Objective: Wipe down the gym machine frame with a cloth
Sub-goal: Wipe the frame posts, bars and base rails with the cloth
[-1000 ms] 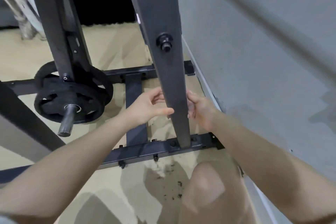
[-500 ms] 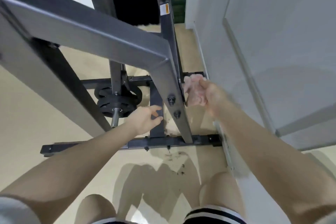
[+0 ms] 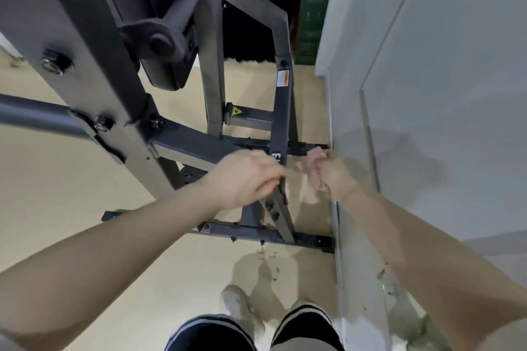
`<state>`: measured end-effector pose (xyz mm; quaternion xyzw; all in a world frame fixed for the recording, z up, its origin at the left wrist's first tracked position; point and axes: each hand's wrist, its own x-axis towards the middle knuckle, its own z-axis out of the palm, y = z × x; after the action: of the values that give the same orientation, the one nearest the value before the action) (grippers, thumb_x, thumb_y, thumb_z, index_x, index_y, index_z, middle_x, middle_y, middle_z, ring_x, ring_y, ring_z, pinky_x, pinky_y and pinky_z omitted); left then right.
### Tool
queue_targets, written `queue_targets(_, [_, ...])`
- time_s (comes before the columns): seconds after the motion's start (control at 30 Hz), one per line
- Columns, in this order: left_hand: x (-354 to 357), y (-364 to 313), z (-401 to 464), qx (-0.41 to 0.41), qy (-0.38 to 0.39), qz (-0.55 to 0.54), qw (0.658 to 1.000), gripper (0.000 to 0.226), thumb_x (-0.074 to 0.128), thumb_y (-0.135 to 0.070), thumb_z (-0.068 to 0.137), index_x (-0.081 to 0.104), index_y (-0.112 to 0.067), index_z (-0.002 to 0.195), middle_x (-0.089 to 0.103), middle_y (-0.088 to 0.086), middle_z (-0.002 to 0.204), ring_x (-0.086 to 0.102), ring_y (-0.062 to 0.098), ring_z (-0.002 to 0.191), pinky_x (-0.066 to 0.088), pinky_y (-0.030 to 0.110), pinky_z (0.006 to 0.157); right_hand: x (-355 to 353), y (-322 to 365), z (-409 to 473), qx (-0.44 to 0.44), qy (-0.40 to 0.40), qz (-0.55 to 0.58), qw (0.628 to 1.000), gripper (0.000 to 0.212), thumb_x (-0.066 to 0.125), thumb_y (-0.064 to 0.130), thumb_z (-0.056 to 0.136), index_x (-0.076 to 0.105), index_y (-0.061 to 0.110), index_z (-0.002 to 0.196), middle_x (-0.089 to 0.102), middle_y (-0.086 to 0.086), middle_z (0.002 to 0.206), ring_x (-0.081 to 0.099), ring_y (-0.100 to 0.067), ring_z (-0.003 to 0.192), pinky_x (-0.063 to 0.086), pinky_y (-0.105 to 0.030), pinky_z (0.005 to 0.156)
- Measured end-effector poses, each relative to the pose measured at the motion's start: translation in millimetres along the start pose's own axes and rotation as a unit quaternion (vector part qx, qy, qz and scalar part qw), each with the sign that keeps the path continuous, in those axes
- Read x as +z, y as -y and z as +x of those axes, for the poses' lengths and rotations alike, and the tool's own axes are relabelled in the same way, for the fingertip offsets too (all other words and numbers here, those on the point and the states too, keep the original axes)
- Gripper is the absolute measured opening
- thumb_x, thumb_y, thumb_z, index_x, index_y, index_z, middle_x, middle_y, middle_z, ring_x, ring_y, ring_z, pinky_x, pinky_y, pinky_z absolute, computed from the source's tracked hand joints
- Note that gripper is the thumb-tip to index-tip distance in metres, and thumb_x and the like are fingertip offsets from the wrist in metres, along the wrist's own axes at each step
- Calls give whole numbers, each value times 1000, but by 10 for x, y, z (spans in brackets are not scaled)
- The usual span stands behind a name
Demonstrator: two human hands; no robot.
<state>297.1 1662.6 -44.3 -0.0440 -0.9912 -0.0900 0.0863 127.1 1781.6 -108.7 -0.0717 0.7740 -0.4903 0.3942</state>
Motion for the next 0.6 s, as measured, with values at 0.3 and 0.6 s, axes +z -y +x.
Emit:
queue_targets(0.3, [195,395,364,-120,278,156,940,81,57,-67,77,39,-16,138,51,4,129,48,26,117,39,37,95,179,-363,177,50,-18,36,998,9,53,6,95,55,14,98,56,0,79,52,-12,65,44,-25,59])
queue_targets(0.6, [308,411,764,-144,399,113,898,61,58,-68,74,59,-12,97,46,-4,70,52,21,70,42,29,56,-60,-225,768,66,44,-24,997,9,52,5,95,53,14,95,53,-2,72,49,-14,58,42,-27,53])
